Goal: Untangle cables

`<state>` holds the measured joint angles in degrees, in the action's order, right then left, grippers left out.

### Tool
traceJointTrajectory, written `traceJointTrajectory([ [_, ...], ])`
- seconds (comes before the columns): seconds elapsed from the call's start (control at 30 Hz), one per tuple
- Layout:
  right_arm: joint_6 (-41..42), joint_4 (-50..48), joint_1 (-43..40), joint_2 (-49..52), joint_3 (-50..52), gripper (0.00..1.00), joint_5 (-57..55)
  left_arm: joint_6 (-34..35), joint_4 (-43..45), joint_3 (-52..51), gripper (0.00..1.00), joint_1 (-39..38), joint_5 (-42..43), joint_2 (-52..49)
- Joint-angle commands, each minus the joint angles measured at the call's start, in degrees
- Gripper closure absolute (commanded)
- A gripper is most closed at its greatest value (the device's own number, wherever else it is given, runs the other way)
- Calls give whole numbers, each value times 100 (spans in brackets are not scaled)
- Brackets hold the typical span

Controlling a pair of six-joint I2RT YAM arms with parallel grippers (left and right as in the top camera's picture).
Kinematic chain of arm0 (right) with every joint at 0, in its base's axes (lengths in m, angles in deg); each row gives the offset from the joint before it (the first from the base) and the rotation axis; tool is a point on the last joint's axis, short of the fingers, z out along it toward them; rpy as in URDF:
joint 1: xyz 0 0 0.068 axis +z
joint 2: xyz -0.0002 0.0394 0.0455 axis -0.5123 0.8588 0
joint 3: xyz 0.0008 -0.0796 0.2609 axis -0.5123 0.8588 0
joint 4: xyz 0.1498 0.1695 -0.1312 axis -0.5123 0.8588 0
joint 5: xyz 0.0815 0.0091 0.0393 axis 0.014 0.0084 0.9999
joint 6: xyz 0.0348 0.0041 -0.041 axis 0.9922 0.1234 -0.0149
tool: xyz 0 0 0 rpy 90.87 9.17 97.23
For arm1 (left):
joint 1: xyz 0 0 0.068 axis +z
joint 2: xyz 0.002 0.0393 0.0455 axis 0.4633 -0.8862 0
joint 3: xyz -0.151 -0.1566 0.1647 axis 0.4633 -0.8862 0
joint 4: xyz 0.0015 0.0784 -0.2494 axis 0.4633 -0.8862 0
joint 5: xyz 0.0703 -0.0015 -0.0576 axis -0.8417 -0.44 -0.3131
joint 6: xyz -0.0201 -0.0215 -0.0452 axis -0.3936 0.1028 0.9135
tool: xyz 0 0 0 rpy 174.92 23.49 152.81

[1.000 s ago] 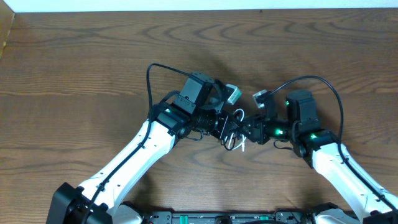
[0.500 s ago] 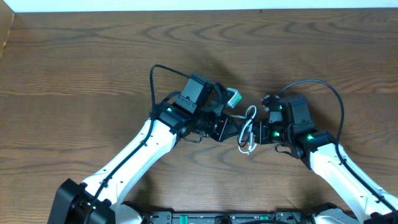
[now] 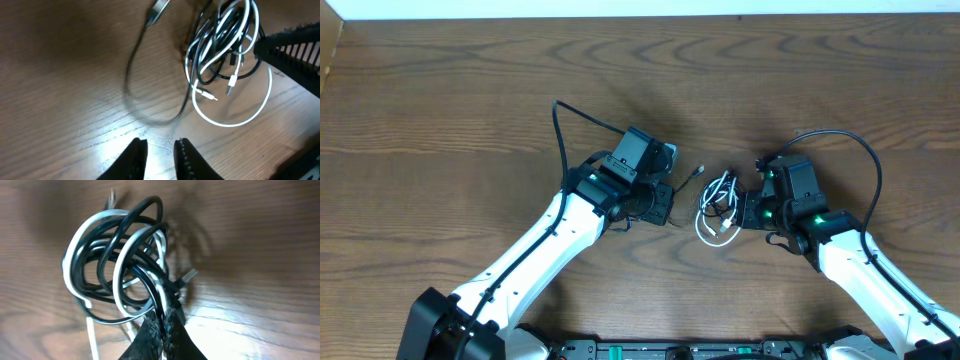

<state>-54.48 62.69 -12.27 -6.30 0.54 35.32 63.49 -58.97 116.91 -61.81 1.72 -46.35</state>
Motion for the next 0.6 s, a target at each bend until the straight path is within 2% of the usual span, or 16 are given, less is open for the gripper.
traceJointTrajectory([
  [0.0, -39, -103, -11, 7, -26, 99, 435, 179, 7, -11, 69, 7, -155, 70],
  [0.1, -146, -282, -11, 7, -26, 99, 942, 177, 24, -11, 52, 7, -39, 70],
  [0.13, -280, -380, -11, 7, -26, 99, 1252, 179, 50, -11, 50, 7, 35, 70],
  [0.3, -625, -761, -9, 7, -26, 99, 2597, 177, 332, -11, 48, 4, 260, 70],
  [0.57, -621, -870, -7, 7, -26, 99, 2728, 177, 986, -13, 48, 7, 227, -155],
])
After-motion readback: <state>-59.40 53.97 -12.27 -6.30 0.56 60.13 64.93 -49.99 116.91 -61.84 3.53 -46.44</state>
